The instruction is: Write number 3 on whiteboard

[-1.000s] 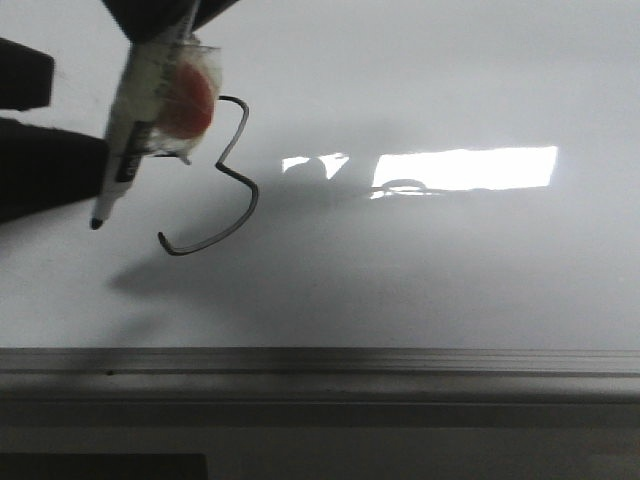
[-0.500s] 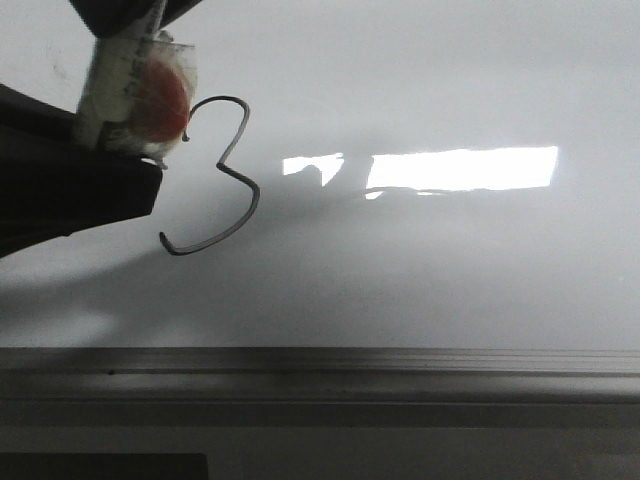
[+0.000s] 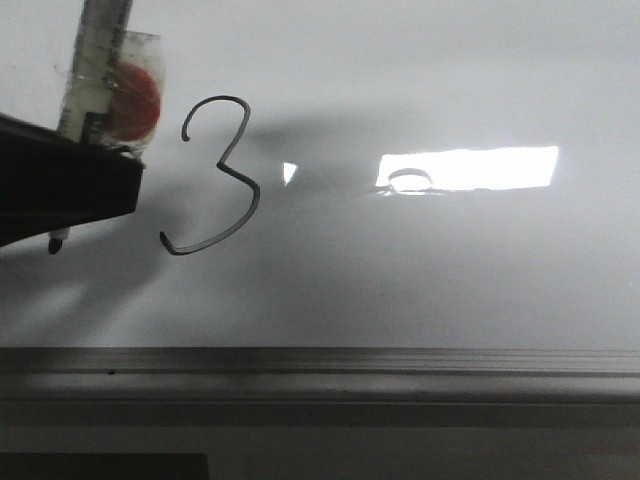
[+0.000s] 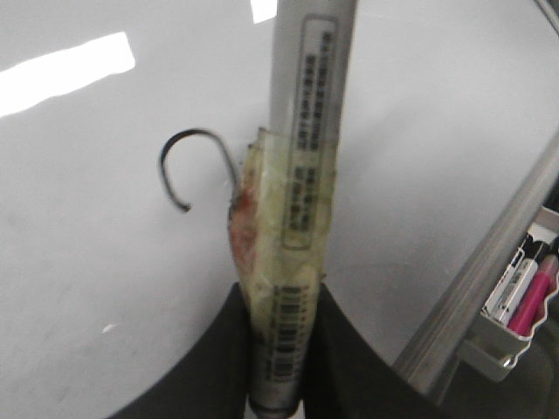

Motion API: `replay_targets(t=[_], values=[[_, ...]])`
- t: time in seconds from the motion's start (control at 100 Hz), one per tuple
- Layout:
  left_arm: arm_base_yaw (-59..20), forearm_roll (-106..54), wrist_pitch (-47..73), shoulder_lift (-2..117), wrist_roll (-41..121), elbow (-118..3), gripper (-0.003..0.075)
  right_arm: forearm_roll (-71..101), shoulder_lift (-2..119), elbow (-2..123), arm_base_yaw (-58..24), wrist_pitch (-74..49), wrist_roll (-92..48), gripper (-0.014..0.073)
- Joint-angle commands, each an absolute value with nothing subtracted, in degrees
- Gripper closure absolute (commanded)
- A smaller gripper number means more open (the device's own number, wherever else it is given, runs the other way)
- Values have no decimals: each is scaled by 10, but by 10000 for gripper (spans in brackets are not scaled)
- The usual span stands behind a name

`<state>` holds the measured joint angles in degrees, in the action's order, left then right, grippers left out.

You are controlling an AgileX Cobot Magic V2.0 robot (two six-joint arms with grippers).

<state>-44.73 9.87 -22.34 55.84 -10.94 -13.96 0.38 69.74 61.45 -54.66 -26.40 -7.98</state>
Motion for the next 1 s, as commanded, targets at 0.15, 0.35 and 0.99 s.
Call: replay_targets(t=[0.15, 0.35, 0.99], values=[[-448, -119, -169, 536, -147, -157, 741, -5, 627, 629, -515, -214, -85, -20], [-448, -136, -156, 544, -147, -157, 741, -5, 618, 629, -514, -212, -85, -20], [-442, -156, -152, 513, -143, -157, 300, -5, 618, 629, -514, -215, -82, -20]])
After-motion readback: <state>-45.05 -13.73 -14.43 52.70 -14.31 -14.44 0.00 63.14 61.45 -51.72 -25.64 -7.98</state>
